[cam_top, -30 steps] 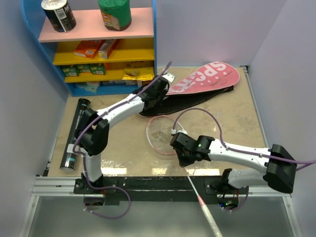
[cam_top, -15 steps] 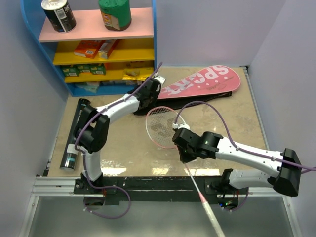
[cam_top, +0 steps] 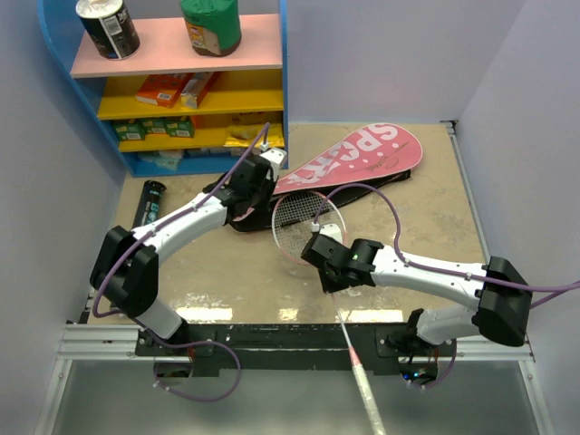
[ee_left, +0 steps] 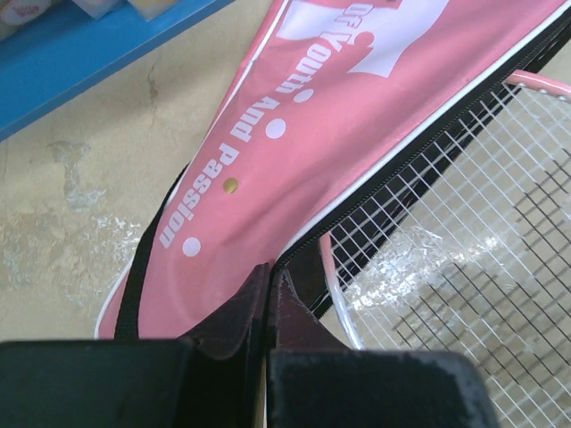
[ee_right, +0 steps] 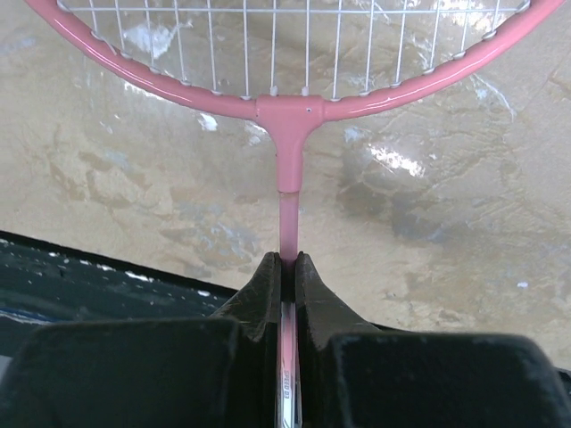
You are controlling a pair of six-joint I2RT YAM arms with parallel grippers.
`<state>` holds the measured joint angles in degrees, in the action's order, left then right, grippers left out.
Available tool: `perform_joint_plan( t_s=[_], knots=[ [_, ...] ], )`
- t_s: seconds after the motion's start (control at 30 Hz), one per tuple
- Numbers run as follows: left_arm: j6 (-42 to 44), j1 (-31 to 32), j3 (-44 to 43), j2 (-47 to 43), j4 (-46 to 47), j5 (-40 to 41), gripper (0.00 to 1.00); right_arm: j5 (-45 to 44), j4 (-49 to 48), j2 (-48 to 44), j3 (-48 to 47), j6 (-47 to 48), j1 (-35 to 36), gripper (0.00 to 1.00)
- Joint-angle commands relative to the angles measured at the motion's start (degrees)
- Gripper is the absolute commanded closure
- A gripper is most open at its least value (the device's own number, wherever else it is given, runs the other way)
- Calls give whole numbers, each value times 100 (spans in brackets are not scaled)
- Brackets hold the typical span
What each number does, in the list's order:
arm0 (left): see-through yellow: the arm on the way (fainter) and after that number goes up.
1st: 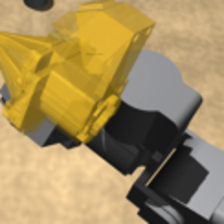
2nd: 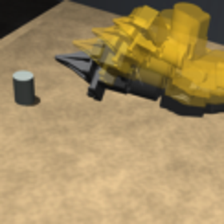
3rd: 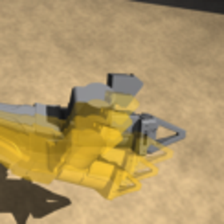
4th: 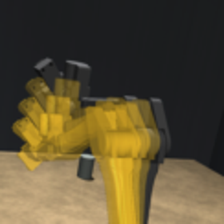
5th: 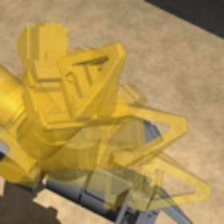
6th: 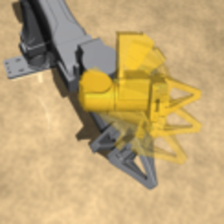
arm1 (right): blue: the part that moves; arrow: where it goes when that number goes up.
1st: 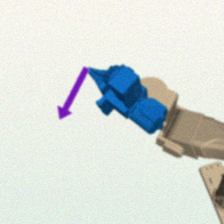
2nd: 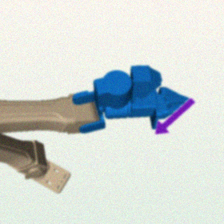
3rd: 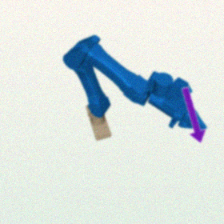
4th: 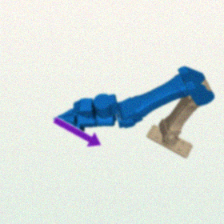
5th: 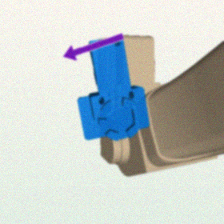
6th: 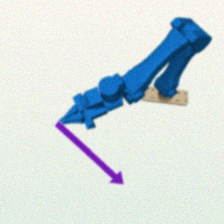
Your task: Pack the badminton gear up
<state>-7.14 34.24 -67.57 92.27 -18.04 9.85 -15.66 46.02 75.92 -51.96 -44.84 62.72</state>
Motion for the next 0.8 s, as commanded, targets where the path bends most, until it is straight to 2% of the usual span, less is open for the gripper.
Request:
perform_joint_plan(
  t_s=[0.0, 0.13, 0.37, 0.53, 0.77],
  knots=[
    [-306, 126, 209, -578, 82, -229, 100, -297, -304, 37, -314, -209, -23, 100],
    [-630, 434, 717, -1078, 2, -133, 100, -481, -515, 142, -297, -271, -207, 100],
    [-1140, 1294, 1448, -1580, 55, -9, 100, -745, -919, 327, -367, -96, -970, 100],
    [-1632, 1770, 2001, -2054, 170, -124, 100, -1053, -1411, 633, -402, 396, -1490, 100],
    [-2371, 2902, 2520, -2459, 108, 44, 100, -1141, -2534, 1196, -525, 1126, -2236, 100]
  ],
)
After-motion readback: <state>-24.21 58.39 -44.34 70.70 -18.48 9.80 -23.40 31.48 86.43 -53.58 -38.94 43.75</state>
